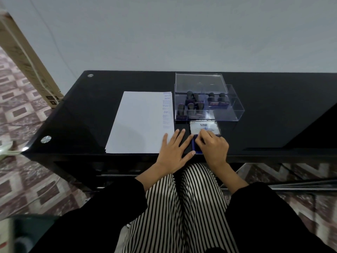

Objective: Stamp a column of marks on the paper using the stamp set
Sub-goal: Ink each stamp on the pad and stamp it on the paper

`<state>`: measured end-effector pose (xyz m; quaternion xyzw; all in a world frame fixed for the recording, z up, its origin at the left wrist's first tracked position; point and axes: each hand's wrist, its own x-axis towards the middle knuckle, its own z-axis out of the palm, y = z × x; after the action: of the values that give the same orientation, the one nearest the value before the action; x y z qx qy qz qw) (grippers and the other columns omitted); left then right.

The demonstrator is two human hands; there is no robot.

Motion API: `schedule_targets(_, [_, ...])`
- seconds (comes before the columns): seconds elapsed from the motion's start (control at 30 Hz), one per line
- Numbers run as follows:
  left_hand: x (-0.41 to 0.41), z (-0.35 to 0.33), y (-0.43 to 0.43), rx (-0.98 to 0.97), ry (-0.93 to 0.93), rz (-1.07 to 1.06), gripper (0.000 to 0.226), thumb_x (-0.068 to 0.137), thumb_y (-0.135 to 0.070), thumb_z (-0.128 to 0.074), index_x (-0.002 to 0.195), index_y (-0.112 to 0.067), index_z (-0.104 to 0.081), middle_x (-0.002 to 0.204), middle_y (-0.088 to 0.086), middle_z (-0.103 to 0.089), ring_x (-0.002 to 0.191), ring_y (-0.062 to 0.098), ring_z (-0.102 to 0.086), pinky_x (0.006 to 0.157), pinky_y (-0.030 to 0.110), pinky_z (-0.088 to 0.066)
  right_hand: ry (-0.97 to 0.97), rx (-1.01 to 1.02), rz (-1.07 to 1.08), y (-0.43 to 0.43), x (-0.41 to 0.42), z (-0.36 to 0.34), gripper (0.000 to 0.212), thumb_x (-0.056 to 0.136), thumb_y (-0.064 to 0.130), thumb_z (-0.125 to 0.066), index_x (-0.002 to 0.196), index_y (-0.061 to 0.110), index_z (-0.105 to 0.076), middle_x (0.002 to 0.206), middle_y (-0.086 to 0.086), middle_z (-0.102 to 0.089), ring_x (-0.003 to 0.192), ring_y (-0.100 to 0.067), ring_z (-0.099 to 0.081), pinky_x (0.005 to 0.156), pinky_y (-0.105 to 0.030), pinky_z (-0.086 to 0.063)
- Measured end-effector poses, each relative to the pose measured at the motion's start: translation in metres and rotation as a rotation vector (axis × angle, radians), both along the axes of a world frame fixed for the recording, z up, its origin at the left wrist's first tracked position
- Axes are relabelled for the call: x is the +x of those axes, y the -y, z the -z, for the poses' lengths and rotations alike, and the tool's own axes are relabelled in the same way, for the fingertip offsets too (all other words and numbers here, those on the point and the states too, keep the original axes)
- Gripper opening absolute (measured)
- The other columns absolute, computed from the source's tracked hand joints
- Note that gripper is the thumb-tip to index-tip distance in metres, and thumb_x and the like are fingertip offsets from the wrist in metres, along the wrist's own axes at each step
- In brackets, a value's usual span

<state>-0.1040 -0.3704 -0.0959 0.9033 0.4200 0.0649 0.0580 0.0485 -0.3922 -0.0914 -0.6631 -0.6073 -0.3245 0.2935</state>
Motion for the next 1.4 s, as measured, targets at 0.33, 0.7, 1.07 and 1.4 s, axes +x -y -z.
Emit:
schedule_targets(0.33, [-0.001, 0.000, -0.001, -0.012, -0.014, 0.005, 0.086, 0.074, -0.065, 0.016, 0.149, -0.028, -0.002, 0.159, 0.004, -0.001, 0.147, 0.021, 0.004, 0.115, 0.049, 0.004, -0.088, -0.036, -0.015, -0.013, 0.000, -0.006, 0.026, 0.081, 0.022, -0.052, 0.056, 0.014, -0.051, 0.043, 0.004, -0.049, 0.031, -0.013, -0.038, 0.039, -0.018, -0.024])
schedule_targets(0.7, [-0.001, 0.000, 0.000, -0.008, 0.015, 0.000, 0.085, 0.075, -0.066, 0.014, 0.149, -0.029, -0.004, 0.159, 0.004, -0.003, 0.147, 0.020, 0.002, 0.115, 0.048, 0.002, -0.075, 0.004, -0.035, 0.011, -0.004, 0.002, 0.028, 0.084, 0.014, -0.055, 0.056, 0.013, -0.051, 0.047, 0.004, -0.048, 0.035, -0.011, -0.034, 0.038, -0.021, -0.027])
schedule_targets(1.07, [-0.001, 0.001, -0.001, 0.002, 0.001, 0.002, 0.086, 0.075, -0.066, 0.017, 0.150, -0.028, -0.003, 0.159, 0.004, -0.001, 0.147, 0.021, 0.004, 0.115, 0.049, 0.004, -0.074, -0.033, 0.032, -0.006, -0.003, -0.008, 0.030, 0.082, 0.023, -0.049, 0.054, 0.014, -0.051, 0.040, 0.004, -0.046, 0.029, -0.012, -0.037, 0.037, -0.018, -0.020])
schedule_targets(1.4, [-0.001, 0.002, -0.001, -0.003, 0.010, 0.008, 0.085, 0.075, -0.066, 0.017, 0.149, -0.029, -0.002, 0.159, 0.004, -0.002, 0.147, 0.021, 0.004, 0.115, 0.049, 0.003, -0.155, -0.106, 0.053, -0.019, -0.004, -0.007, 0.028, 0.081, 0.026, -0.044, 0.056, 0.014, -0.051, 0.040, 0.002, -0.049, 0.031, -0.013, -0.043, 0.037, -0.018, -0.018])
